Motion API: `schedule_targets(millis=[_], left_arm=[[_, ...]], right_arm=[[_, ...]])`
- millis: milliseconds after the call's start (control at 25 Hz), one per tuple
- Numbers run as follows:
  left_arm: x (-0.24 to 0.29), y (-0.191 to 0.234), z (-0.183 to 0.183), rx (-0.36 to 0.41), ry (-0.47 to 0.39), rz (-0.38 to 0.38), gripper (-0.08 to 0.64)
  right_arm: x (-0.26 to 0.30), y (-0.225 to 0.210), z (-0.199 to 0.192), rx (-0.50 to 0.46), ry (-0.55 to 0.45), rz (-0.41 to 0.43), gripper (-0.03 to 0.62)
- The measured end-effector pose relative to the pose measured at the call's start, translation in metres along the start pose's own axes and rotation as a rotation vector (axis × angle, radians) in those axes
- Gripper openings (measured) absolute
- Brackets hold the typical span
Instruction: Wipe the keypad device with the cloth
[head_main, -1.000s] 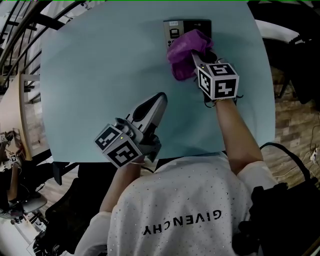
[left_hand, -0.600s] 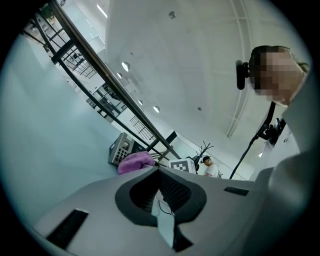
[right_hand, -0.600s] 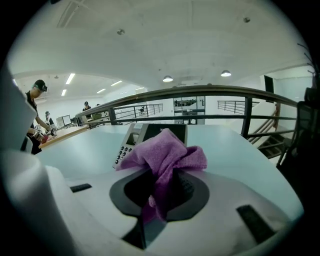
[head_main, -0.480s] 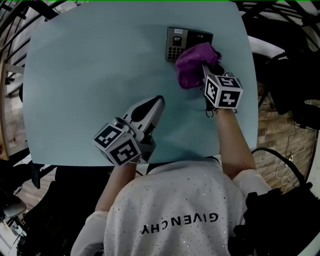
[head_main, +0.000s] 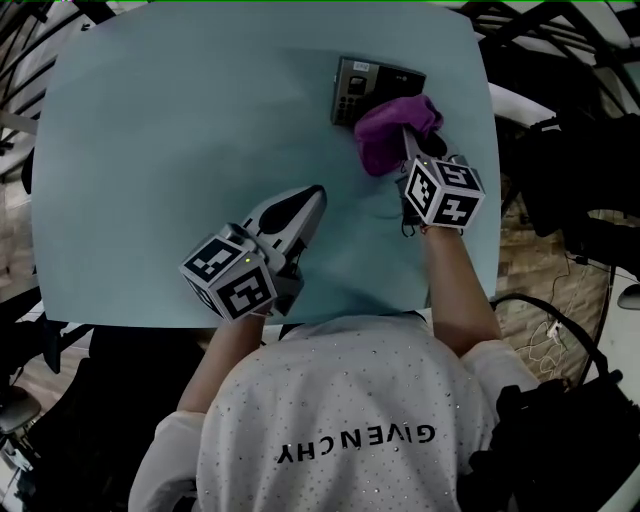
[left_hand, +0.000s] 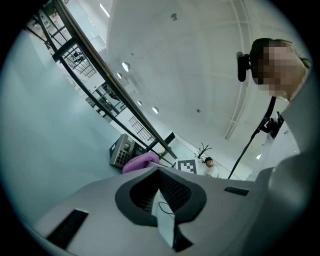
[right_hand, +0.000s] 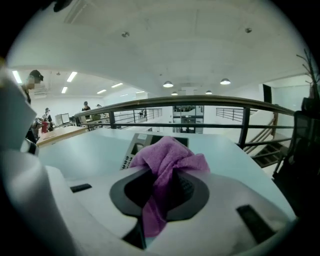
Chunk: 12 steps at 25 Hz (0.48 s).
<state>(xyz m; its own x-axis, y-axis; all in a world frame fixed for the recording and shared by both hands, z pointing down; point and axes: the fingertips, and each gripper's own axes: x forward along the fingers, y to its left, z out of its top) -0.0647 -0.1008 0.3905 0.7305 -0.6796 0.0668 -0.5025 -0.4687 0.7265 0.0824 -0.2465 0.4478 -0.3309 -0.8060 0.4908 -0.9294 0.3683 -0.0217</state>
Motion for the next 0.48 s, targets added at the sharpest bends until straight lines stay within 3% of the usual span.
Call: schedule_targets(millis=[120, 280, 480], left_arm=[[0.001, 0.0, 0.001, 0.008, 0.001, -0.009, 0.0], [-0.003, -0.002, 0.001, 0.011, 0.0, -0.007, 0.0], [-0.017, -0.001, 0.003, 0.012, -0.004, 0.018, 0.0]], right_arm=[[0.003, 0.042, 0.01, -0.064, -0.033, 0.118, 0.058], [0.014, 0.089, 0.0, -0.254, 0.034, 0.206, 0.058], [0.034, 0.102, -0.014, -0.182, 0.125, 0.213, 0.058]])
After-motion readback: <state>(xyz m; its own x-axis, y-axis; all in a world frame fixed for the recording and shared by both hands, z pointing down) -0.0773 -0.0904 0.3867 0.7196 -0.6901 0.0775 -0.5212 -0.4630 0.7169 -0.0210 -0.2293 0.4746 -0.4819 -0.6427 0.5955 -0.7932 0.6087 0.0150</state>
